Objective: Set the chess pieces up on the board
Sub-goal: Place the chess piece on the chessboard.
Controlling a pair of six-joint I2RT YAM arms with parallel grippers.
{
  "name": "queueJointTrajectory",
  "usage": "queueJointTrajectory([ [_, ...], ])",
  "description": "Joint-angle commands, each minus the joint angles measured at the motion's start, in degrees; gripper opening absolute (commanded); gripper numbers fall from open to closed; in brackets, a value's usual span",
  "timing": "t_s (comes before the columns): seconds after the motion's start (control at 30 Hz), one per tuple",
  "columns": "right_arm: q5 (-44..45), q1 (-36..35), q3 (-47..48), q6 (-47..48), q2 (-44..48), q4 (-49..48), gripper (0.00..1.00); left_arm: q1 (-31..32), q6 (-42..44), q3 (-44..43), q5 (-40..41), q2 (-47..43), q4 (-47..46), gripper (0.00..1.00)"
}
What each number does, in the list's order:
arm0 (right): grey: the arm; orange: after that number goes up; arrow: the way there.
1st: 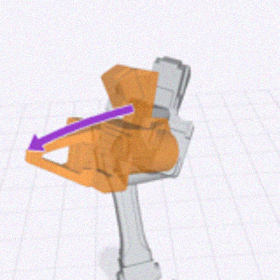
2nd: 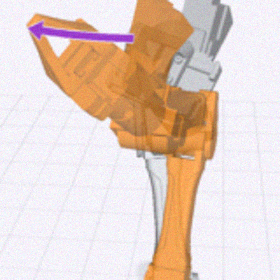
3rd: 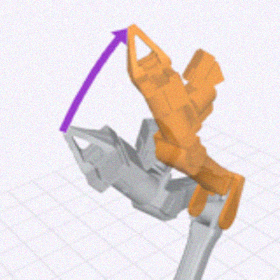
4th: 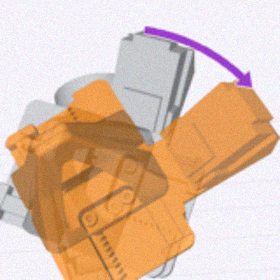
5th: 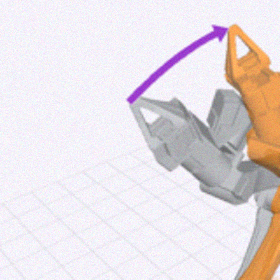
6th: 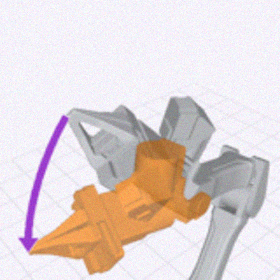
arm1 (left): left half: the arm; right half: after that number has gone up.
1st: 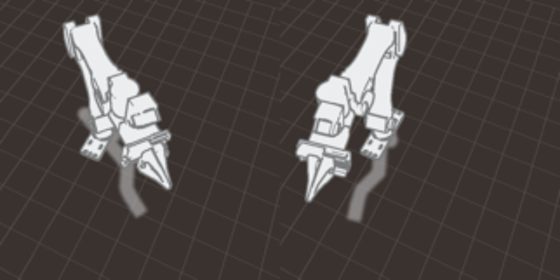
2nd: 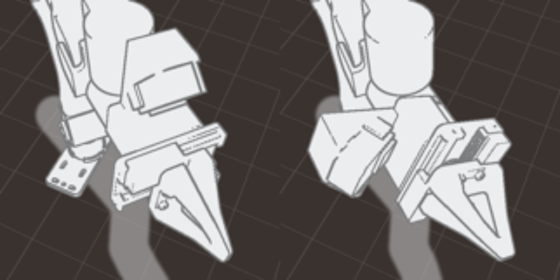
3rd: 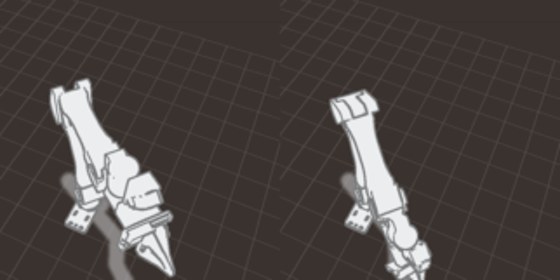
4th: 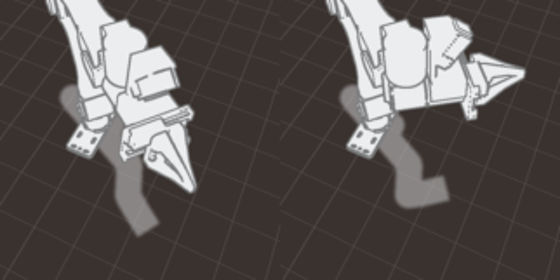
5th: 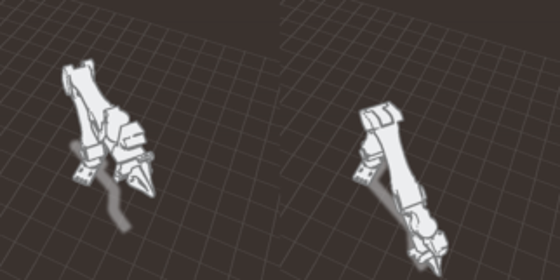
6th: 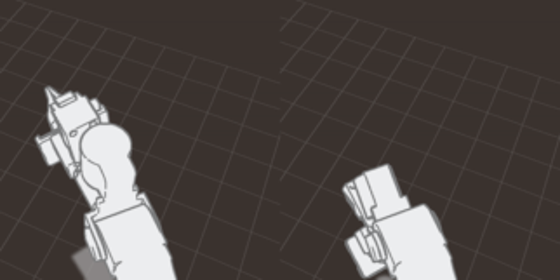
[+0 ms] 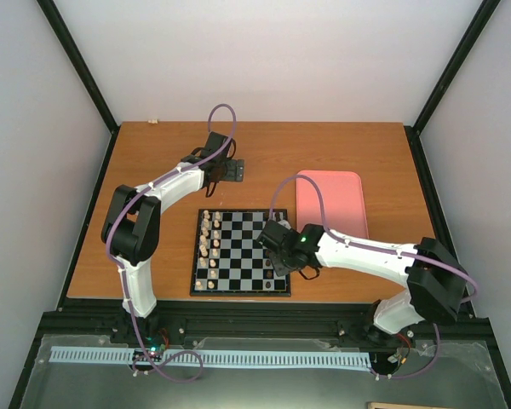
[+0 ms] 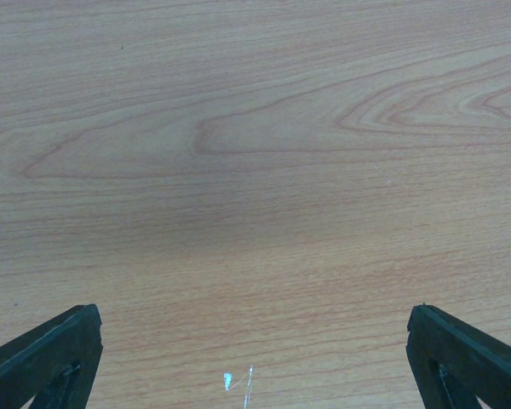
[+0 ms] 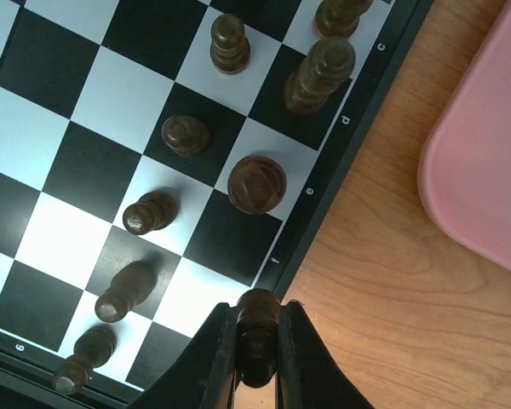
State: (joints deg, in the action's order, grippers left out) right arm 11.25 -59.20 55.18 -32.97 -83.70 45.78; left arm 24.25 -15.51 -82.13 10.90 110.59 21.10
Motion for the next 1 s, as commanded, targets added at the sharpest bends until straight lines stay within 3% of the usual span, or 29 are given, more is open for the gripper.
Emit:
queueJointTrajectory([
  [0.0,2.7,-1.5,1.5,-2.5,-1.1,-1.4,0.03,-0.1,-0.8,-1.6,0.0,-0.8,0.3,1.00],
  [0.97,4.4,-2.3,0.5,-2.0,-5.5,-7.7,0.03,-0.1,-0.7,-1.6,0.2,-0.4,0.3,1.00],
])
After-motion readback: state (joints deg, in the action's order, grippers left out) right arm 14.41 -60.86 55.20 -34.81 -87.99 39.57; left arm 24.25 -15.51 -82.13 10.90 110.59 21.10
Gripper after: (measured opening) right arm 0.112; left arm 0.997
